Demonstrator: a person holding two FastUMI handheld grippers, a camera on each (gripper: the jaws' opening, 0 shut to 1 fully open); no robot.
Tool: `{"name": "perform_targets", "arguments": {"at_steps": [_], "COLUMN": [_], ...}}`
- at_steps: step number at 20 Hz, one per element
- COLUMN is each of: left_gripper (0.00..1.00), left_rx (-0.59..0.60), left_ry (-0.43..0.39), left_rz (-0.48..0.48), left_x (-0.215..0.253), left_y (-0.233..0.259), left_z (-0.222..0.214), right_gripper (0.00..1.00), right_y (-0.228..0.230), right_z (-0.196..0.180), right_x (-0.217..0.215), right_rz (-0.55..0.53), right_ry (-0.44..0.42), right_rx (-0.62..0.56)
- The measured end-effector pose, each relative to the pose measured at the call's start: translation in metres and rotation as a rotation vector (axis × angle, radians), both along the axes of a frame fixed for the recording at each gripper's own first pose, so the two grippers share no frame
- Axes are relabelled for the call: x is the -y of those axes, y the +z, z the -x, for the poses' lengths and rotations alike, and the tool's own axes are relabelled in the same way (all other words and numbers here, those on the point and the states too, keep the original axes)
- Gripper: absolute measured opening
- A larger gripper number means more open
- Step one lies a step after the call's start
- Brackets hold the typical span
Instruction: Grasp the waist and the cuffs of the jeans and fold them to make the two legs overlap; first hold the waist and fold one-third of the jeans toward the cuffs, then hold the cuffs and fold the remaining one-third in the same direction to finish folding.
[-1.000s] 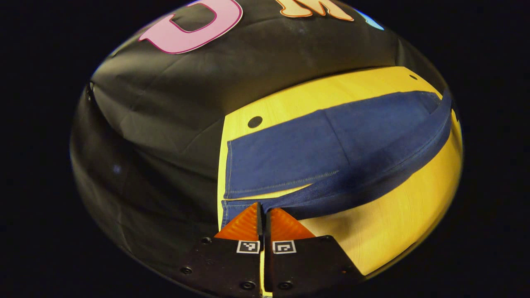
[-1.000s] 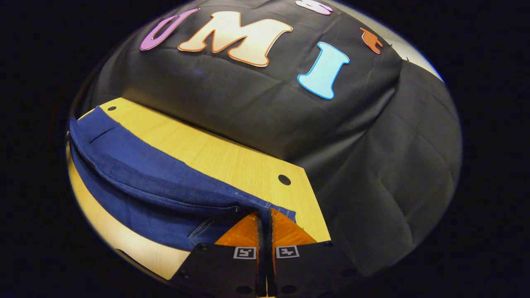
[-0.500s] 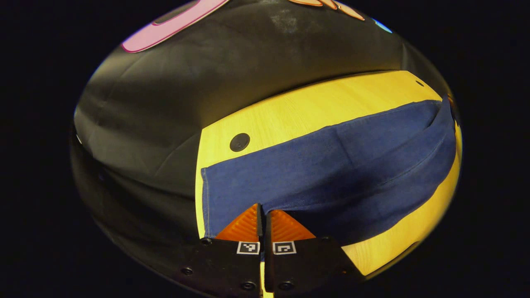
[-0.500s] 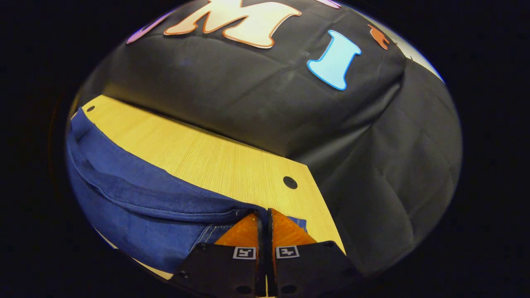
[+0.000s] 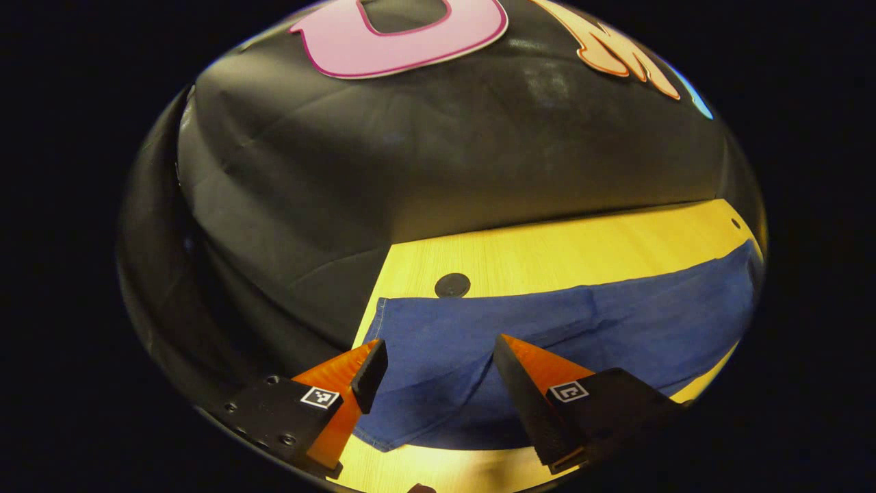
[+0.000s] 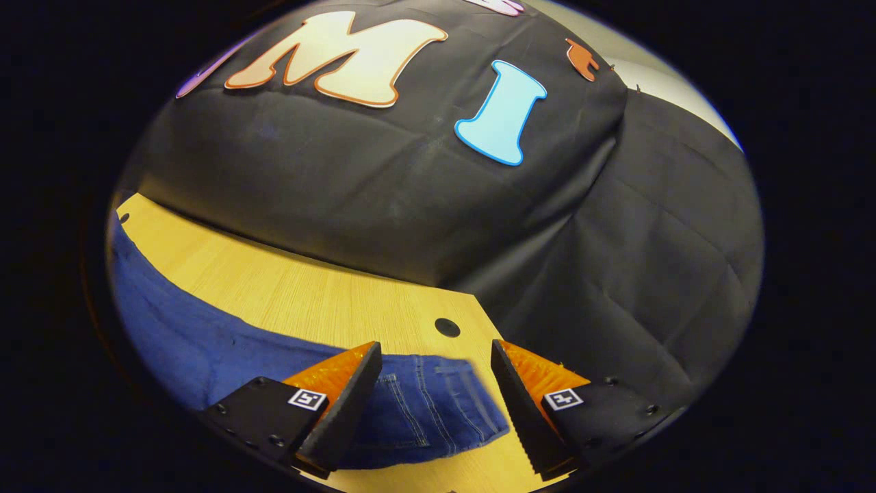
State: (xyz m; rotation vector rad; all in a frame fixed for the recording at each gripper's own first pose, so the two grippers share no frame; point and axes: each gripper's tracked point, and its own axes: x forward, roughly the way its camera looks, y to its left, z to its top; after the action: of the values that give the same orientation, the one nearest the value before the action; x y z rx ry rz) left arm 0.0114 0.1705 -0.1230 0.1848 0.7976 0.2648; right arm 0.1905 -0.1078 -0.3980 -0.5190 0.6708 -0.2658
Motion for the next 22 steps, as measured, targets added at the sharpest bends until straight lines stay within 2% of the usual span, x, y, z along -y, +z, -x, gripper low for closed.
{"name": "perform_targets", "arguments": {"at_steps": [3,5,9,10,11,14,19,22], "left_gripper": [0.96,0.96,0.96,1.0,0.95,0.95,0.96,0.95], "left_rx": [0.078,0.126,0.178,0.188,0.199,0.209,0.187,0.186], "left_ry": [0.05,0.073,0.071,0.072,0.074,0.082,0.112,0.13], "left_rz": [0.079,0.105,0.061,0.054,0.053,0.04,-0.003,-0.019], "left_x": [0.019,0.033,0.06,0.068,0.077,0.089,0.107,0.112], "left_y": [0.018,0.037,0.072,0.08,0.086,0.099,0.106,0.114], "left_z": [0.009,0.017,0.042,0.047,0.055,0.077,0.113,0.131], "right_gripper": [0.99,1.0,1.0,1.0,1.0,1.0,1.0,0.99], "right_y": [-0.004,-0.009,-0.029,-0.033,-0.039,-0.061,-0.104,-0.11], "right_z": [0.024,0.039,0.065,0.07,0.074,0.08,0.094,0.091], "right_x": [0.023,0.047,0.093,0.102,0.107,0.125,0.135,0.135], "right_rz": [-0.063,-0.12,-0.264,-0.292,-0.322,-0.389,-0.519,-0.586], "right_ry": [-0.039,-0.094,-0.223,-0.239,-0.258,-0.327,-0.438,-0.47], "right_rx": [-0.026,-0.035,-0.053,-0.053,-0.056,-0.086,-0.174,-0.147]}}
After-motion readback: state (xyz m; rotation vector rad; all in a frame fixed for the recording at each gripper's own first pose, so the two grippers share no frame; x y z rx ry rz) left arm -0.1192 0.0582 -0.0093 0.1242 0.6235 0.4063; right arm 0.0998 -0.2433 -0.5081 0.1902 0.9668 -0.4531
